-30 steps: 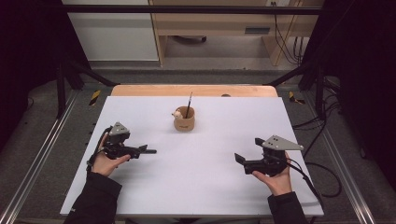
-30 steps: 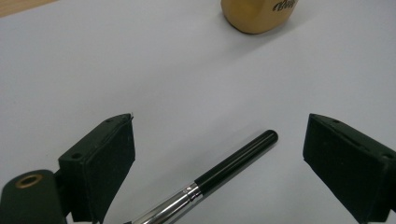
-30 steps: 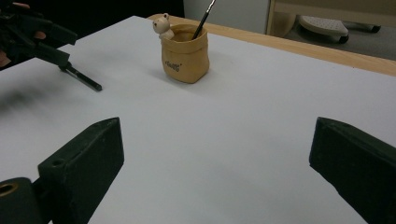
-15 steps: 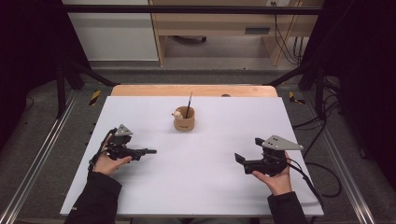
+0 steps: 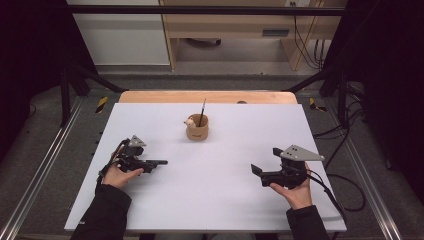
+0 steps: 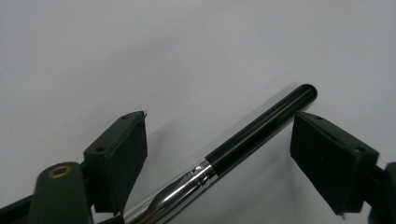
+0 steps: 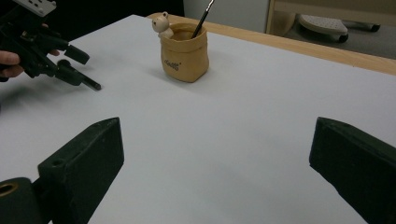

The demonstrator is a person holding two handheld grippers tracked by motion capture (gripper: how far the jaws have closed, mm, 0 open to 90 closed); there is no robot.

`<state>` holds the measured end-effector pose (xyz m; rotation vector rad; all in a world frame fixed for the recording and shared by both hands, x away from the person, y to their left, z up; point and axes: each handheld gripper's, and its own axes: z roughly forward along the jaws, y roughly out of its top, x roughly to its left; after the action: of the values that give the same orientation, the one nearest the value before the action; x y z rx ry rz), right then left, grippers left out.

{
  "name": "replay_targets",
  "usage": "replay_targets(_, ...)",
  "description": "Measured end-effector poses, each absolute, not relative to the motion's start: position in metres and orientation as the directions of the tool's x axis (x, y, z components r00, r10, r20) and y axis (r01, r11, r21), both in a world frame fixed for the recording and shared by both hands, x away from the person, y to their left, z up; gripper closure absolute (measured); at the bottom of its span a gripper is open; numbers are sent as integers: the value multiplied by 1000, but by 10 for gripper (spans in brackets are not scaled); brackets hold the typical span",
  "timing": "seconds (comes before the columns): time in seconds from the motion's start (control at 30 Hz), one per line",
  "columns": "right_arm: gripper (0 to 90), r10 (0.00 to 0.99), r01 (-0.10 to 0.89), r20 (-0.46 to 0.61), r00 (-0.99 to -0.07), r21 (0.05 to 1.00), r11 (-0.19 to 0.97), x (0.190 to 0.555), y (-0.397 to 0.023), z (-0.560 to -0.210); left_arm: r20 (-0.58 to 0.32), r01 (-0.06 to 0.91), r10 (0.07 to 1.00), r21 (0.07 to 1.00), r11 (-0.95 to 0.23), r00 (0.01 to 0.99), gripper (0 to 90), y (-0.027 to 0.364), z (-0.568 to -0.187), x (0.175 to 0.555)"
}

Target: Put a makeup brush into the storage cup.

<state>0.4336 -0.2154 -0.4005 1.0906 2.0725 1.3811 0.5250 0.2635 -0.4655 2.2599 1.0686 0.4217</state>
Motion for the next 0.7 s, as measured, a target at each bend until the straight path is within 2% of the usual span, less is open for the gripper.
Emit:
replay_targets(0.47,36,793,376,74,-605,904,202,433,-216,-401,18,609,783,618,-497,621,340,265,-468,526)
replay_targets(0.7,37,795,375,74,-602,905,200,433,-216,-400,25,613,787,611,-500,617,367,264,-467,525)
